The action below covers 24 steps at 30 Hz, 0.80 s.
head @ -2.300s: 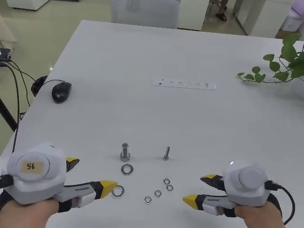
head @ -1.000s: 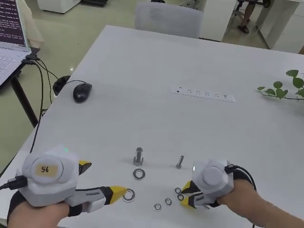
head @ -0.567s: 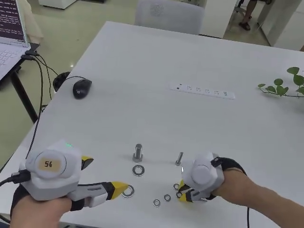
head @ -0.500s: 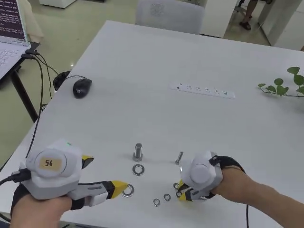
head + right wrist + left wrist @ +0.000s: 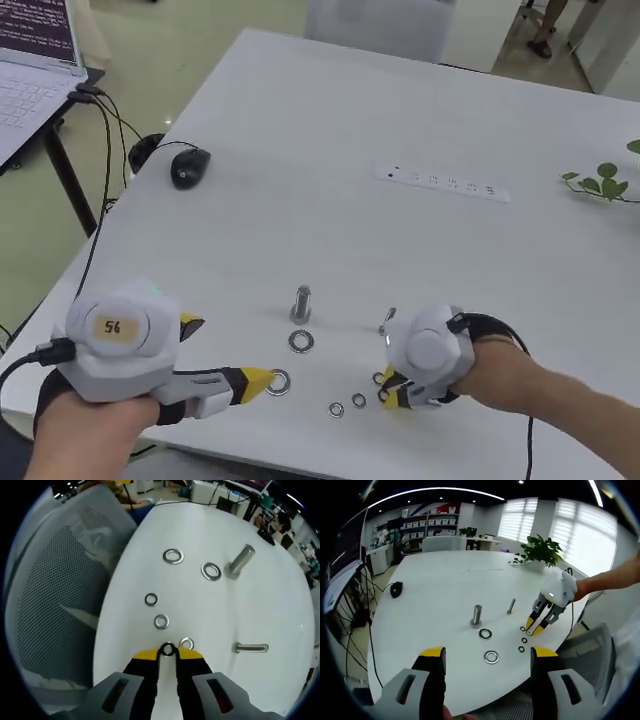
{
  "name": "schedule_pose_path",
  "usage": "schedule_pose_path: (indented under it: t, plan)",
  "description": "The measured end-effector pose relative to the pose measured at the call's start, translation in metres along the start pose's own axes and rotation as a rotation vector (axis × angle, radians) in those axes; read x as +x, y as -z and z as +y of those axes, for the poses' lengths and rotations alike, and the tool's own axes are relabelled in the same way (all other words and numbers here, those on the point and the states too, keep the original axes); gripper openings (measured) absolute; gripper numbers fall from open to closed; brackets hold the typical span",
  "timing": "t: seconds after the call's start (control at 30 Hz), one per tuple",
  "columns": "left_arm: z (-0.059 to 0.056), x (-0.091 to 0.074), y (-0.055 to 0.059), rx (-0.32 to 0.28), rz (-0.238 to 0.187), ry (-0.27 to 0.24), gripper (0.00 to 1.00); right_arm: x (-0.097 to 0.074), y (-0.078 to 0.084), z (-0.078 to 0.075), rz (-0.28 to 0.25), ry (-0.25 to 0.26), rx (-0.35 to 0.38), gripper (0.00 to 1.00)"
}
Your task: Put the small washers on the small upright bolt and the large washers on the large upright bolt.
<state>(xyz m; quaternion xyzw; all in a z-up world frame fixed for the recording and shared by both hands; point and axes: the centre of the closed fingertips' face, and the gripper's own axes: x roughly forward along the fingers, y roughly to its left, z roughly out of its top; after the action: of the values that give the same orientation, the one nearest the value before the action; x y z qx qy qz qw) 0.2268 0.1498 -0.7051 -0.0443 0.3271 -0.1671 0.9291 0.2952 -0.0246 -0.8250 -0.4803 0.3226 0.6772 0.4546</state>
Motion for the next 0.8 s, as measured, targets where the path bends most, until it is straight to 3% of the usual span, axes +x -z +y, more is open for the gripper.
schedule_pose_path:
  t: [0.43,0.8]
  plan:
    - [0.005,-0.007,0.000,-0.003,-0.006,-0.011,0.68,-0.004,0.003,-0.003,-0.038,0.022,0.126,0.13]
    - [0.001,-0.005,-0.001,-0.004,-0.013,-0.001,0.68,-0.035,-0.001,-0.023,-0.087,0.089,0.209,0.13]
